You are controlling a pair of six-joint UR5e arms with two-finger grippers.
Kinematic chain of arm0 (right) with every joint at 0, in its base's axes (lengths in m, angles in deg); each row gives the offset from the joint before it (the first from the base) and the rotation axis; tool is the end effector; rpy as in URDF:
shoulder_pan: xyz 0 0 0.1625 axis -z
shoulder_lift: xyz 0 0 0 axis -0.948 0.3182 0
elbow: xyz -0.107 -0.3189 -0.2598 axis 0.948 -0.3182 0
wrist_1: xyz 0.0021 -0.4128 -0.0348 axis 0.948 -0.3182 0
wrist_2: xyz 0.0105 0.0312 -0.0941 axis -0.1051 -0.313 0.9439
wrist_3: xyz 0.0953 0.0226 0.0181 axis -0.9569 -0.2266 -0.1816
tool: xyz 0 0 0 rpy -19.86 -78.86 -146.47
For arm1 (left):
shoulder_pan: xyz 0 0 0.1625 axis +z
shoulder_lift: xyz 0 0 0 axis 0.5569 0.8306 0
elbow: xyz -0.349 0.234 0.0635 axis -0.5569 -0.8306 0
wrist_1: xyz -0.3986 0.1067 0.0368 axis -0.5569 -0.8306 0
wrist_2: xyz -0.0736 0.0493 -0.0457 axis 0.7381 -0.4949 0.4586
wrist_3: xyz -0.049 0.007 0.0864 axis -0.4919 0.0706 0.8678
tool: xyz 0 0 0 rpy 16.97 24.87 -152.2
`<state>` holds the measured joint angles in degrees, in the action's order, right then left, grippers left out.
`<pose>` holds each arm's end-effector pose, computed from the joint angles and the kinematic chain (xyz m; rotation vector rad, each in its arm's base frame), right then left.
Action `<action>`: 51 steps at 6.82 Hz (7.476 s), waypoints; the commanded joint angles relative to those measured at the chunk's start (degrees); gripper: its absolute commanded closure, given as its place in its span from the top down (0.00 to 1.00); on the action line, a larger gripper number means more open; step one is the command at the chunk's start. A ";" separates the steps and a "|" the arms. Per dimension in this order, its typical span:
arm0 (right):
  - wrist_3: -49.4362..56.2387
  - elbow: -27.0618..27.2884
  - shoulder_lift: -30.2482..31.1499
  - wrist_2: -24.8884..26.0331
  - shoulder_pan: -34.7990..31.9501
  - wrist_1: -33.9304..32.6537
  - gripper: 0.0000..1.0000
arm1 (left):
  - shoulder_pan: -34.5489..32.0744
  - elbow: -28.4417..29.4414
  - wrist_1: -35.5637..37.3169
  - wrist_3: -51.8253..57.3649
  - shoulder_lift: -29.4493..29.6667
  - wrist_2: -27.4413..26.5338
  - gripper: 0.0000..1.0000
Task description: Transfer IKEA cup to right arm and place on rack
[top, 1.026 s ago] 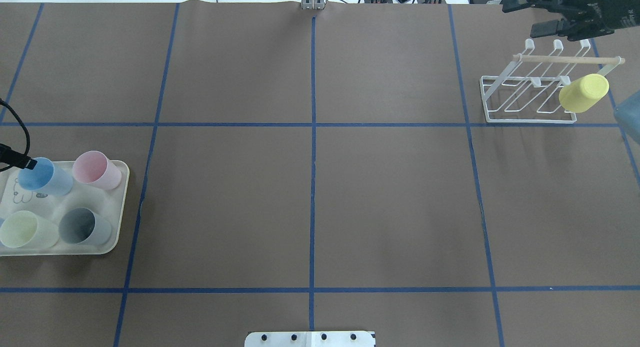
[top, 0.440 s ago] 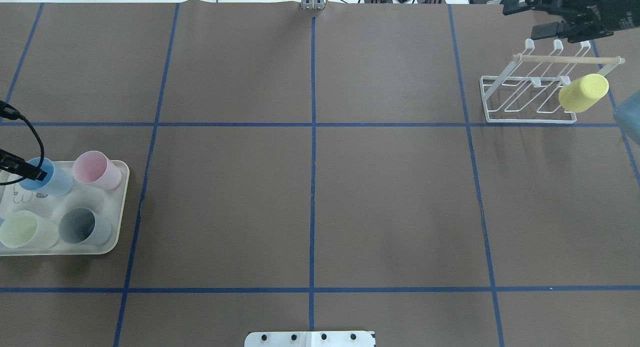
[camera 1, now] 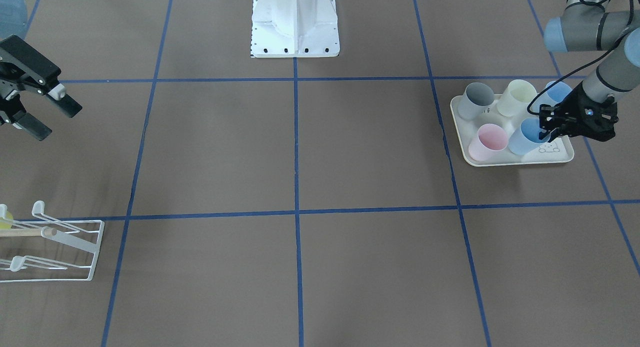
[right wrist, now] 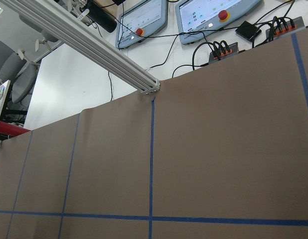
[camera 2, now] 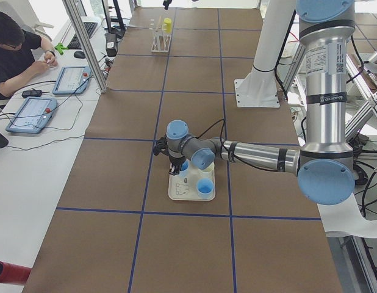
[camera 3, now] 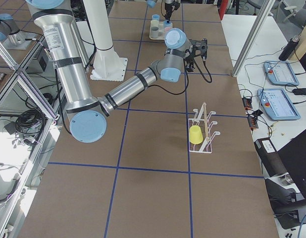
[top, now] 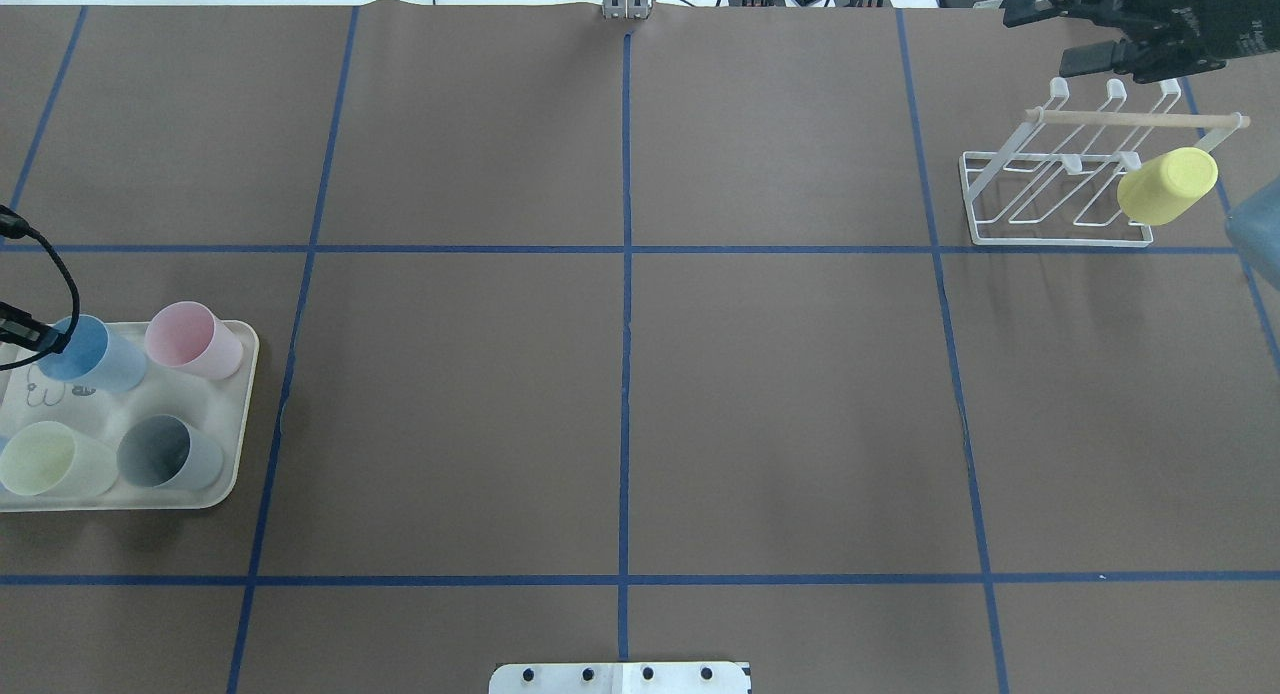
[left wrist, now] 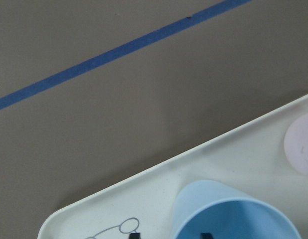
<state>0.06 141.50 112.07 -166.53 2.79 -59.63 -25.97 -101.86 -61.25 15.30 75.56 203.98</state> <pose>-0.1313 -0.5154 0.2654 0.3720 -1.3894 0.2868 0.1748 -0.4482 0.5826 0.2181 0.7881 0.3442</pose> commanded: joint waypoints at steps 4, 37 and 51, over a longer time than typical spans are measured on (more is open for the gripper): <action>-0.21 0.34 -0.03 0.00 0.01 0.00 0.99 | -12.83 -5.23 0.71 -0.62 -2.07 -0.38 0.00; -38.44 -8.62 -17.08 45.44 31.21 26.11 0.98 | 35.91 -3.38 -49.56 -143.00 38.45 -63.05 0.00; -38.53 -8.80 -16.56 45.53 29.04 26.72 0.00 | 37.32 -4.26 -49.65 -135.28 38.54 -62.79 1.00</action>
<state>-38.44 132.76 95.22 -120.94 33.41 -32.78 11.72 -105.79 -110.87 -121.04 114.32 141.07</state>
